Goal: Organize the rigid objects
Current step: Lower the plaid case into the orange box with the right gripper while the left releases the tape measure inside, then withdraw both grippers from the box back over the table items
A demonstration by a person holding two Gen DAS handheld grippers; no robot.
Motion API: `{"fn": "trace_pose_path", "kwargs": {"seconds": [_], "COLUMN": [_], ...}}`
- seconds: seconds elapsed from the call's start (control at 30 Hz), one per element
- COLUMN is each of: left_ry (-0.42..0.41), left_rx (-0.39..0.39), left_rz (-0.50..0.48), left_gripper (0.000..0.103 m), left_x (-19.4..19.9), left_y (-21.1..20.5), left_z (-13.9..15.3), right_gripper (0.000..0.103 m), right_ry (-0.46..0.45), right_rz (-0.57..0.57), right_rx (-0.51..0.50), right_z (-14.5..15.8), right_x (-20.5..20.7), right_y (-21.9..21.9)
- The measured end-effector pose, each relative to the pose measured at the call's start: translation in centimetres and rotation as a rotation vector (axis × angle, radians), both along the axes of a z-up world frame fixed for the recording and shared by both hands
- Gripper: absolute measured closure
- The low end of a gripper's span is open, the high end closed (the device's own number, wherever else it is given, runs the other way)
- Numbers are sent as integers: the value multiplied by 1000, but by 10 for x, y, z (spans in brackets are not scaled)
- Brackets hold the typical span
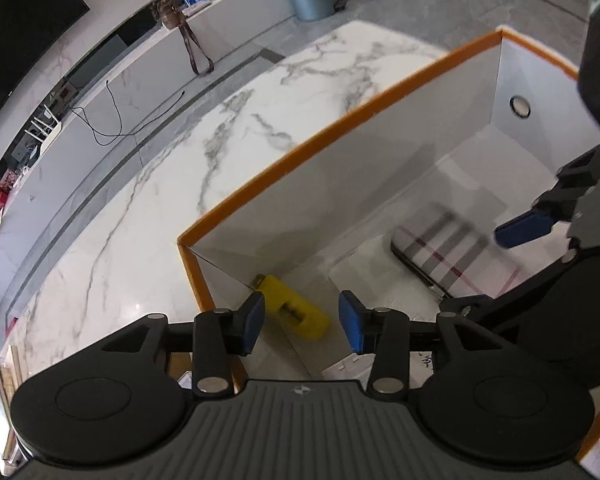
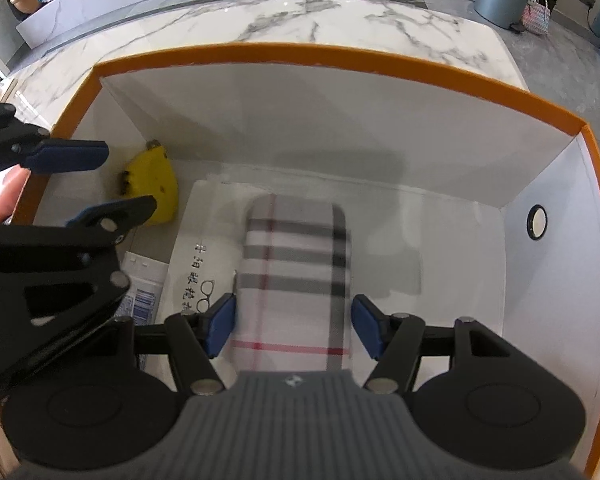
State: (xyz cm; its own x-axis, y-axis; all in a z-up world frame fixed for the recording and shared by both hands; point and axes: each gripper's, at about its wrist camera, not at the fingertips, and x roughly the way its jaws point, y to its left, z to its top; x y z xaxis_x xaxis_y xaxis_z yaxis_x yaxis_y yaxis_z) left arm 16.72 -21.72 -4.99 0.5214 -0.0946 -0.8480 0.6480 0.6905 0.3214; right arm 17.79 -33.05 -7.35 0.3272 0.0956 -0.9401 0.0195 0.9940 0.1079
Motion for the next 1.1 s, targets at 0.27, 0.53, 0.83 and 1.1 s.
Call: {"fn": "trace_pose_path", "kwargs": {"seconds": [0.27, 0.53, 0.83, 1.1], "left_ry": [8, -3, -36, -120], "left_rx": [-127, -249, -354, -443], "left_rz": [39, 46, 92, 105], "left_gripper": [51, 50, 50, 43], "left_x": [-4, -11, -18, -32], "left_y": [9, 23, 52, 86], "left_z": [13, 24, 52, 68], "right_gripper": [36, 27, 22, 18], "right_ry": [-16, -117, -327, -465], "right_rz": [10, 7, -9, 107], "right_rx": [-28, -78, -17, -76], "right_z": [3, 20, 51, 67], "right_x": [-3, -15, -41, -59], "right_y": [3, 7, 12, 47]}}
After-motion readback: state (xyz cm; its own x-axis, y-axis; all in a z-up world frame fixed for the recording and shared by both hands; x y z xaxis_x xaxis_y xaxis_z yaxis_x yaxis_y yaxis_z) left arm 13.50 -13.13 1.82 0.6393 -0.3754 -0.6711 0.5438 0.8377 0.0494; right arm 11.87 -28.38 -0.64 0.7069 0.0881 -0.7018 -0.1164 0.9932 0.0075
